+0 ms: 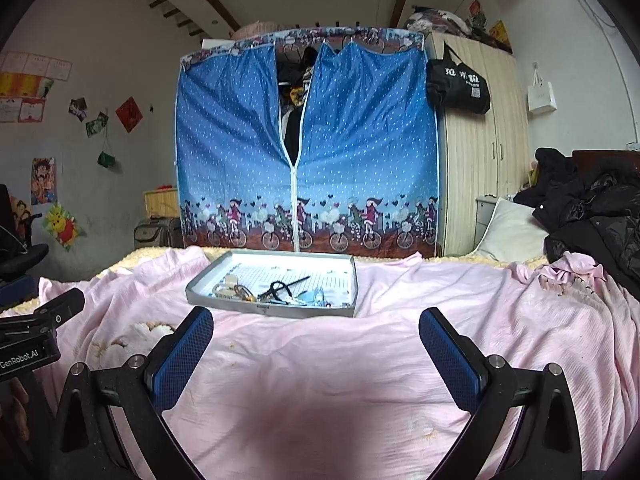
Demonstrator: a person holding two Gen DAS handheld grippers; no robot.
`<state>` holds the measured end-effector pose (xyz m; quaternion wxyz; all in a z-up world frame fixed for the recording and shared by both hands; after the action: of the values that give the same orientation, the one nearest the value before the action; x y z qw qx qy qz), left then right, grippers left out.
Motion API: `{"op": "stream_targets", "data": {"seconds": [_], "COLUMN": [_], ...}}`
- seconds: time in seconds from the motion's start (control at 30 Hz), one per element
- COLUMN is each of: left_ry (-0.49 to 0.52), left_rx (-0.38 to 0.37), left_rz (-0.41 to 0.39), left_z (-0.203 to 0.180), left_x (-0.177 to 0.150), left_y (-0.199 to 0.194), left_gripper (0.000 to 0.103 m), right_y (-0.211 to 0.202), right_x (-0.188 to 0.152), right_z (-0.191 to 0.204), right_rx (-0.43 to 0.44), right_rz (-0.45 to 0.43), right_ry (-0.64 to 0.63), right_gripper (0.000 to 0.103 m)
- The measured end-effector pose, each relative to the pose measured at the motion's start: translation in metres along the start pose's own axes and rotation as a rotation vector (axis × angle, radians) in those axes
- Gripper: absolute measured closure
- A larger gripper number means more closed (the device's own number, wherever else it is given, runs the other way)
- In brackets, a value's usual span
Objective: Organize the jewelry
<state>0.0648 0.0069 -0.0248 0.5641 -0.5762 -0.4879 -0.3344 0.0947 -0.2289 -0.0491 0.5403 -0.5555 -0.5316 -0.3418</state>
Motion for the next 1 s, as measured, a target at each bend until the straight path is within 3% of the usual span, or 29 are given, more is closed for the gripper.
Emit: {"op": "stream_targets", "data": {"seconds": [1.0], "left_ry": [0.007], "left_rx": [0.011], "left_rz": [0.013], "left_z": [0.006], "left_x": [-0.006], "left_y": [0.008], "left_gripper": [0.002], "right_y": [0.003], "right_x": [-0.005], "right_z": [-0.011], "right_rx": [-0.004], "right_rz": [0.020], "right_ry": [0.032], "right_gripper": [0.000]}}
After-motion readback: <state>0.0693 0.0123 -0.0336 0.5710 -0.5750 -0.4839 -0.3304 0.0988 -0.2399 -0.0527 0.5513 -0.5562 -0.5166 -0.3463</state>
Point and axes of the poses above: each gripper's, at about its wrist camera, not at the fingertips, and y roughly the way its jaws point, z to its left, x to its top, the point moved 3 cm from there along y, roughly the way its jaws point, and after that the axes turned 12 degrees about -y, right-handed, at the moved point
